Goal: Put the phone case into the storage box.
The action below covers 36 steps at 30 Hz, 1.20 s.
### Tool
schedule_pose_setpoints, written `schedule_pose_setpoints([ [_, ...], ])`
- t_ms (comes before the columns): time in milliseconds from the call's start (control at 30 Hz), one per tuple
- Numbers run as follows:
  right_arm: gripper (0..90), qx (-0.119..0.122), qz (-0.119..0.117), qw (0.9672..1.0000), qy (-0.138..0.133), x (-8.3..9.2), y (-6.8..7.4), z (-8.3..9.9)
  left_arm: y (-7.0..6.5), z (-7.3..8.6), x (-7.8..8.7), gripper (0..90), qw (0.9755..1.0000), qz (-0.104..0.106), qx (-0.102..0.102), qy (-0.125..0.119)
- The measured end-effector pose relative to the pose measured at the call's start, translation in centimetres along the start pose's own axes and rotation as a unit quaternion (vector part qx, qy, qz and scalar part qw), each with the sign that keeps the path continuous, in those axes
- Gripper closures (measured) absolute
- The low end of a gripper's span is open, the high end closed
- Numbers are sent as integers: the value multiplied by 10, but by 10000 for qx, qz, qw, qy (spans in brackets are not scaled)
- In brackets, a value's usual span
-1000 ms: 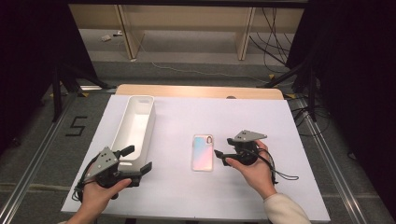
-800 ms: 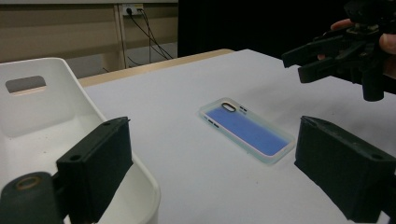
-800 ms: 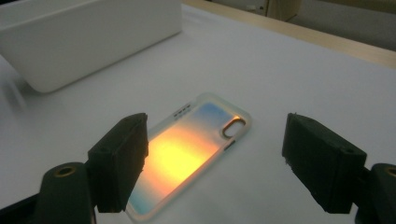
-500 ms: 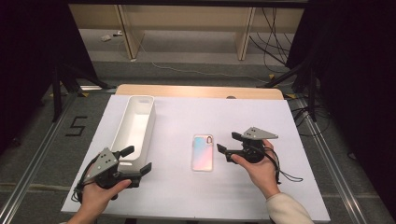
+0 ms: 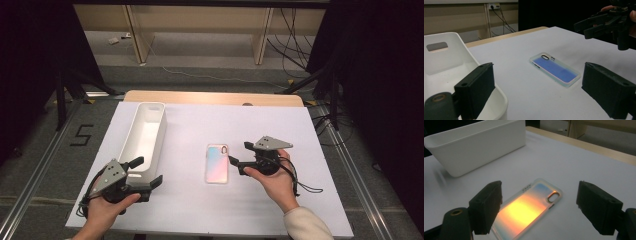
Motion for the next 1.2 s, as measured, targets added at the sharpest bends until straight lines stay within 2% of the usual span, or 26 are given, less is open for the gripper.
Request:
schedule_pose_setpoints([
  [200,221,76,22,9998,158,-1,2,0,0,1,1,103,10000,29,-9,-40],
  [233,228,193,28,9994,298,-3,3,-1,0,0,2,103,10000,6,17,-10],
  [267,228,193,28,9994,298,-3,3,-1,0,0,2,103,10000,6,17,-10],
  [300,237,229,140,9982,535,-5,4,-1,0,0,2,103,10000,16,21,-17],
  [433,242,261,105,9970,721,-9,6,0,0,0,1,103,10000,34,6,-24],
  [567,243,439,91,9930,1096,-16,11,1,0,0,0,103,10000,37,38,-70],
  [633,247,513,-11,9908,1252,-21,13,3,-1,0,0,101,10000,34,32,-69],
  [667,249,552,-55,9887,1393,-22,14,5,-1,0,0,101,10000,8,18,-25],
  [700,253,690,-16,9879,1391,-24,15,7,-1,0,0,101,10000,10,23,-28],
  [800,253,832,-8,9824,1670,-26,17,9,-1,0,0,101,10000,15,31,-33],
  [833,253,832,-8,9824,1670,-26,17,9,-1,0,0,101,10000,15,31,-33],
  [867,252,1007,-48,9792,1759,-29,20,9,0,0,0,100,10000,15,36,-27],
  [900,252,1007,-48,9792,1759,-29,20,9,0,0,0,101,10000,15,36,-27],
  [933,252,1096,-1,9757,1895,-29,23,8,0,1,0,100,10000,16,40,-27],
  [967,252,1213,-34,9740,1913,-31,24,8,-1,1,0,100,10000,14,38,-28],
  [1000,252,1135,-19,9727,2025,-31,27,7,-1,0,0,100,10000,13,37,-22],
  [1033,252,1135,-19,9727,2025,-31,27,7,-1,0,0,101,10000,13,37,-22],
  [1067,257,1317,-8,9672,2172,-32,29,6,-1,0,0,101,10000,6,29,-28],
  [1100,257,1317,-8,9672,2172,-32,29,6,-1,0,0,101,10000,6,29,-28],
  [1133,260,1527,28,9609,2308,-35,32,6,-1,0,0,101,10000,10,24,-32],
  [1167,265,1598,44,9579,2384,-36,33,6,-1,0,0,101,10000,6,32,-14],
  [1200,271,1620,6,9567,2420,-37,35,6,-1,0,0,101,10000,4,34,-13],
])
Point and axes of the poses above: each handheld gripper's, and its own axes: x roughly backward along the jaws, z roughly out of its underside, y roughly to its left, the point moved 1 cm from there along -x, roughly forward along the jaws, and after that the axes turned 12 degrees about -x, right-handed, at the moved point
